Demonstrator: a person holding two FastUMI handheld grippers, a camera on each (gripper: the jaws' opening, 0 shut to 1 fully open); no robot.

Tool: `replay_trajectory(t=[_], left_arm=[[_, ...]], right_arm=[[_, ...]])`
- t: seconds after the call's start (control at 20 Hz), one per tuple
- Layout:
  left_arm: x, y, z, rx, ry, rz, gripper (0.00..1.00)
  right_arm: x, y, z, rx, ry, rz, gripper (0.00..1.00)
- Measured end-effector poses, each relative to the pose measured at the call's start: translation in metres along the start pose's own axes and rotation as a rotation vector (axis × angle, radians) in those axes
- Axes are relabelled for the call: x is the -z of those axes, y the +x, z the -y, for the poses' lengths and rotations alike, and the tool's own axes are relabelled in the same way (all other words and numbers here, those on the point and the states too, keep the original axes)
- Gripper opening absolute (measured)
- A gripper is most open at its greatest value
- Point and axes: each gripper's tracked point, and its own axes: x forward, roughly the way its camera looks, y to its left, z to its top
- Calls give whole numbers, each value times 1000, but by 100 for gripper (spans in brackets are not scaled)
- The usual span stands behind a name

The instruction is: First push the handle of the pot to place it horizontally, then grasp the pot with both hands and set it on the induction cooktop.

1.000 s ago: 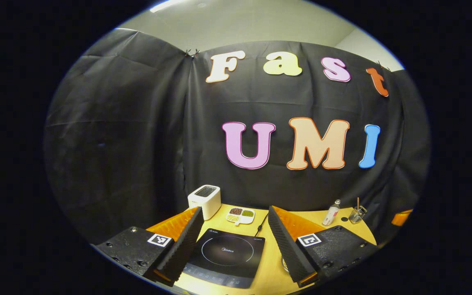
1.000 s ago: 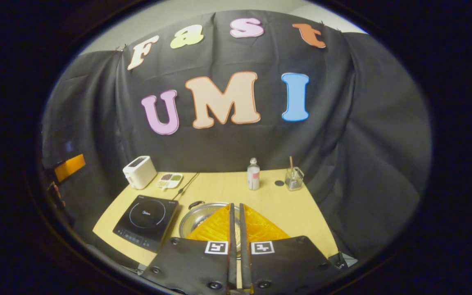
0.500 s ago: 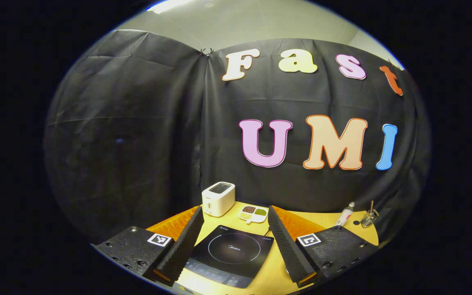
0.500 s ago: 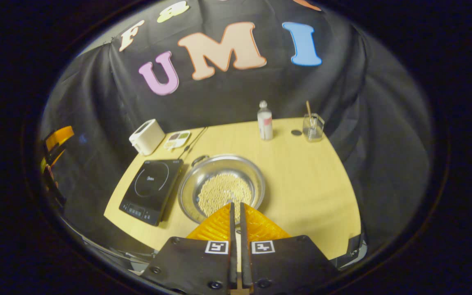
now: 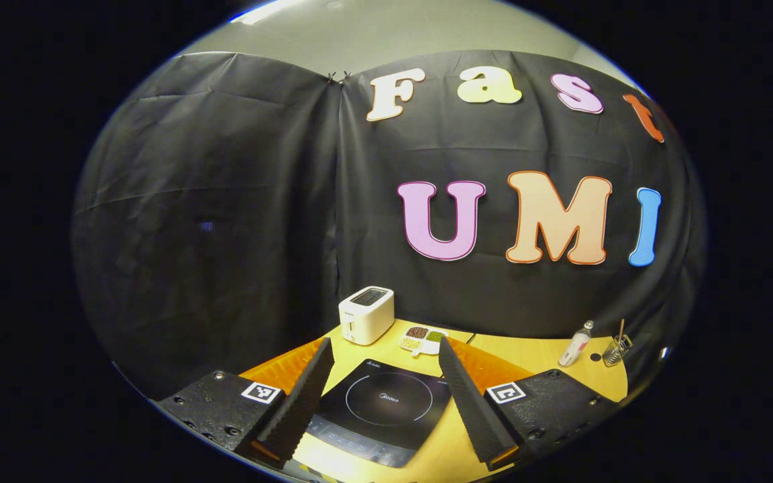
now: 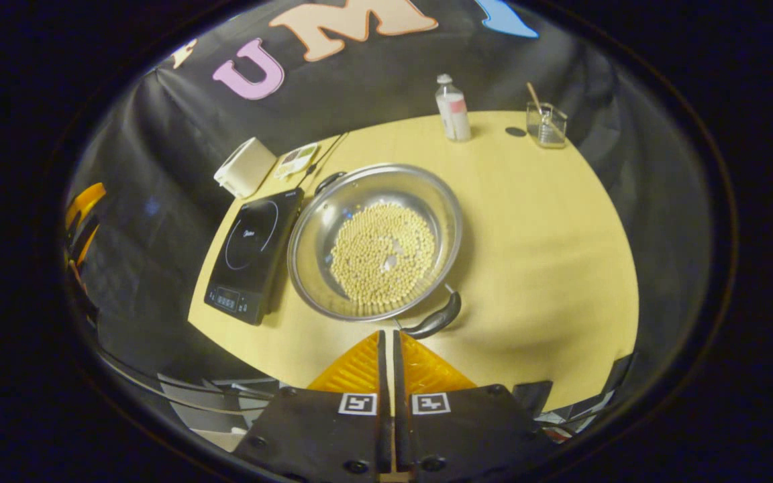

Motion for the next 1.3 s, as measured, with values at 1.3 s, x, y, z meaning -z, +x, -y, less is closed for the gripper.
replay_trajectory(t=[1.3], left_arm=[[32, 18, 28, -6, 2, -88, 96]], right_arm=[[25, 63, 19, -15, 87, -256, 0]])
